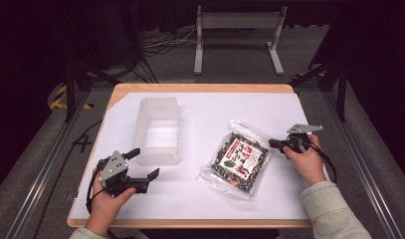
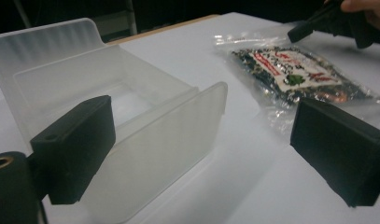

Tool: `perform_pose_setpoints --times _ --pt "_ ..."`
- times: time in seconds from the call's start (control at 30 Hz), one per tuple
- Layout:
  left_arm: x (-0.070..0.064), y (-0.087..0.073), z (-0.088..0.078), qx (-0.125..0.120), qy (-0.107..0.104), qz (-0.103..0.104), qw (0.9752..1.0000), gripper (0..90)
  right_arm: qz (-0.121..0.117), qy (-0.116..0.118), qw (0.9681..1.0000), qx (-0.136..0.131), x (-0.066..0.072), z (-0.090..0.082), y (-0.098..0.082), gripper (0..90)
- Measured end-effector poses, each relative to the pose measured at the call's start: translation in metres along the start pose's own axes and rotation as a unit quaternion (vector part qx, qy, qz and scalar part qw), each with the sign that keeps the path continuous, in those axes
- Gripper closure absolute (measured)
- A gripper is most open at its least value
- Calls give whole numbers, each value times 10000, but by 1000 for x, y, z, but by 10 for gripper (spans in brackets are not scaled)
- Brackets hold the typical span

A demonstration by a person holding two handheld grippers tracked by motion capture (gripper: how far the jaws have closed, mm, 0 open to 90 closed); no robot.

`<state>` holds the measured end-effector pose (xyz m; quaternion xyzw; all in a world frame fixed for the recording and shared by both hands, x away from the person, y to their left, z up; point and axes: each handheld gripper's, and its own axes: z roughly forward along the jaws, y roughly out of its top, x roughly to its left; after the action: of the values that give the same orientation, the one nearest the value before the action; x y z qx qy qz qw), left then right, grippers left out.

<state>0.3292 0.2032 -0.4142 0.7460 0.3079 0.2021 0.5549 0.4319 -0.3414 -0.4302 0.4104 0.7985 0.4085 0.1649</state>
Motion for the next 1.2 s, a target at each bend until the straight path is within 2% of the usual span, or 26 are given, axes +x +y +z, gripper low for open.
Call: perform_pose_setpoints --times 0.17,0.33,0.5,0.73,0.77,0.83,0.87,0.9,0.93,1.0,1.2 --pt "3 2 -2 69 -188 4 9998 67 -78 77 9996 -261 2 -14 11 899" --pt "8 5 -3 38 -87 -278 9996 68 -220 178 9980 -572 6 -33 25 900" --pt "7 9 -2 58 -104 -266 9996 83 -529 177 9943 -906 17 -55 43 900" --pt "3 16 2 18 -122 -168 9998 102 -995 192 9861 -1315 37 -81 65 900" --pt "0 16 2 -176 6 -29 9998 100 -1155 126 9846 -1309 41 -83 68 900" --pt "-4 17 2 -380 221 135 9989 96 -1366 67 9818 -1316 48 -87 74 900" --pt "-5 18 3 -406 211 139 9989 94 -1452 71 9802 -1342 51 -89 76 900" --pt "-5 18 3 -406 211 139 9989 91 -1452 71 9802 -1342 51 -89 76 900" --pt "-5 19 3 -389 186 111 9990 91 -1555 119 9773 -1431 58 -93 81 900" --pt "-5 24 3 -329 171 99 9993 97 -1656 142 9744 -1516 64 -97 86 900" --pt "-3 32 6 -330 20 -20 9995 60 -1865 247 9684 -1635 78 -107 97 900"
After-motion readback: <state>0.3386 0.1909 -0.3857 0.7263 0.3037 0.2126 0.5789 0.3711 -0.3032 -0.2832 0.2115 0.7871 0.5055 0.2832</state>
